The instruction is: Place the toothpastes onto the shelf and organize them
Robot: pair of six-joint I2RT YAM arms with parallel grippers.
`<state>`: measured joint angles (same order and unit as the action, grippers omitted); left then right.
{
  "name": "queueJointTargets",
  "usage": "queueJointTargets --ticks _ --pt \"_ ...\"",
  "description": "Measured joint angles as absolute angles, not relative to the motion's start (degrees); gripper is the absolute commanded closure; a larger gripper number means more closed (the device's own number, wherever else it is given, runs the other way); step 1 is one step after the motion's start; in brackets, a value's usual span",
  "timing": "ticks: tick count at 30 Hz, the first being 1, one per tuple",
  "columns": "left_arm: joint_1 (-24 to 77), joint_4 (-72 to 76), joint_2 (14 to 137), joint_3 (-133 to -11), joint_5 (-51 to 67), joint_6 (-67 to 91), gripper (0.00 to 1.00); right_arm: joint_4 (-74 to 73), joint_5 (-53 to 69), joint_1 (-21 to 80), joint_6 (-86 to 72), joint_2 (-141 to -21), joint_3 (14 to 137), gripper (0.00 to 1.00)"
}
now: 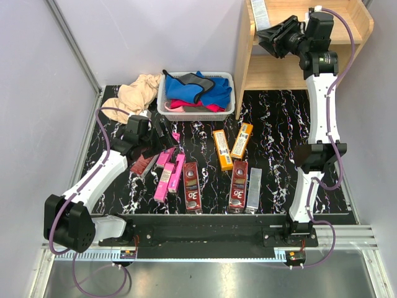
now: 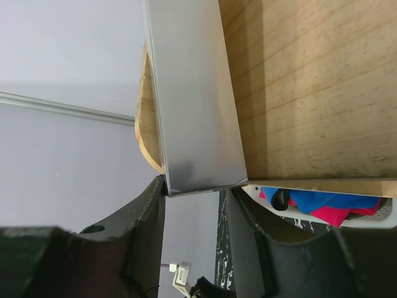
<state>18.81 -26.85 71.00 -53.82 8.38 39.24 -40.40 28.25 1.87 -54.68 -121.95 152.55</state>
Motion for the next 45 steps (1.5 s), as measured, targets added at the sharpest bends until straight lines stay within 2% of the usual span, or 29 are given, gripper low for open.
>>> queueJointTargets --ticks 4,5,7,8,12,15,22,27,33,37,45 --pt "18.8 -26.9 71.0 -53.8 8.5 39.2 0.01 -40.0 29.2 2.0 -55.6 -122.3 152.6 0.52" --pt "18.8 -26.9 71.0 -53.8 8.5 39.2 0.01 -39.8 29.5 2.0 -55.8 -122.3 152.6 0.44" --pt "18.8 -26.9 71.0 -53.8 8.6 39.2 0.01 -39.6 29.8 2.0 -56.1 -122.3 152.6 0.36" --pt "18.8 -26.9 71.0 -53.8 8.6 39.2 0.01 -39.2 30.2 2.1 -56.1 -122.3 152.6 0.29" --pt "18.8 -26.8 71.1 -53.8 8.8 39.2 0.01 -38.0 31.1 2.3 -55.8 -122.3 152.0 0.16" --pt "18.8 -26.8 71.4 -53.8 8.8 39.2 0.01 -37.4 31.2 2.5 -55.6 -121.9 151.0 0.10" --pt "18.8 -26.9 71.9 -53.8 8.9 39.2 0.01 -36.6 31.2 2.6 -54.8 -120.4 147.4 0.03" --pt "18.8 -26.9 71.9 -53.8 8.9 39.2 0.01 -35.5 31.1 2.6 -53.5 -114.8 139.5 0.02" --pt "18.8 -26.8 71.9 -53.8 8.9 38.8 0.01 -30.8 31.0 2.6 -52.1 -101.9 122.0 0.02" --pt "18.8 -26.6 71.9 -53.7 9.0 38.3 0.01 -25.4 30.9 2.6 -51.1 -89.5 104.9 0.01" --pt "19.2 -25.2 72.3 -52.9 10.0 37.7 0.01 -21.8 29.3 2.6 -47.3 -69.5 78.4 0.01"
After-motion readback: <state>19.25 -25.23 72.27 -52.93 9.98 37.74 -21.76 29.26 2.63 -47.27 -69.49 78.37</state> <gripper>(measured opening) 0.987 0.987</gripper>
